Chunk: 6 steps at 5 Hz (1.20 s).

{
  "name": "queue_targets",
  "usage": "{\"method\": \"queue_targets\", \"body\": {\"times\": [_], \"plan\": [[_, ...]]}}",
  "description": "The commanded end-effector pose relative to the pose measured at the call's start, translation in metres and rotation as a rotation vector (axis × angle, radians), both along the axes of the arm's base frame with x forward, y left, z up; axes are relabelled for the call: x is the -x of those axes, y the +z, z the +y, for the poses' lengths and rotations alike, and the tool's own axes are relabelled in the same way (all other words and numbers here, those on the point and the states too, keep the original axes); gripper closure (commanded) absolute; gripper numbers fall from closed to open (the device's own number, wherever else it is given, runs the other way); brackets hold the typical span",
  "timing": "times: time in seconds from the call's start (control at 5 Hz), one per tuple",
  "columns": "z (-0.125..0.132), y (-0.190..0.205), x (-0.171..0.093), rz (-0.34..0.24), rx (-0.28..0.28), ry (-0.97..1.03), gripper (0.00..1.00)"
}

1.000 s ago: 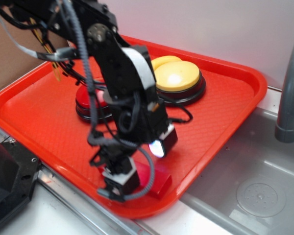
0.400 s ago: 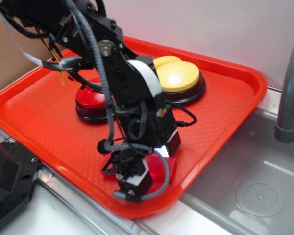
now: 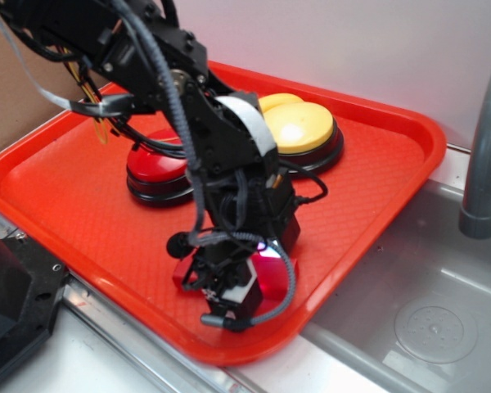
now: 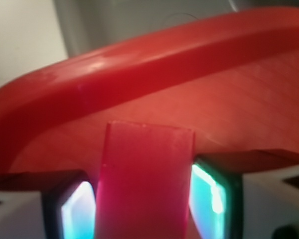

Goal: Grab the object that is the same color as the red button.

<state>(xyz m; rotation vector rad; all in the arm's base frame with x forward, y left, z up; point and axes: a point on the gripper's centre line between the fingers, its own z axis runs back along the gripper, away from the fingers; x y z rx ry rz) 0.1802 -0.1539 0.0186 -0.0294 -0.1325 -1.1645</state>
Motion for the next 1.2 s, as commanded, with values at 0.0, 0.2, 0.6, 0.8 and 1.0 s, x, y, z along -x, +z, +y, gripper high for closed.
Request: {"method": "queue_targets", "body": {"times": [0.0, 0.2, 0.6, 0.8, 1.0], "plan": [[0.024, 0.043, 0.004, -0.01, -0.023, 0.335, 1.0], [0.036, 0.074, 0.005, -0.034, -0.004, 0.478, 1.0], [0.083, 0.153, -0.006, -0.033, 0.008, 0.977, 1.0], [0.101, 0.177, -0.008, -0.044, 0.062, 1.102, 1.0], [0.126, 0.195, -0.017, -0.085, 0.118, 1.221, 1.0]]}}
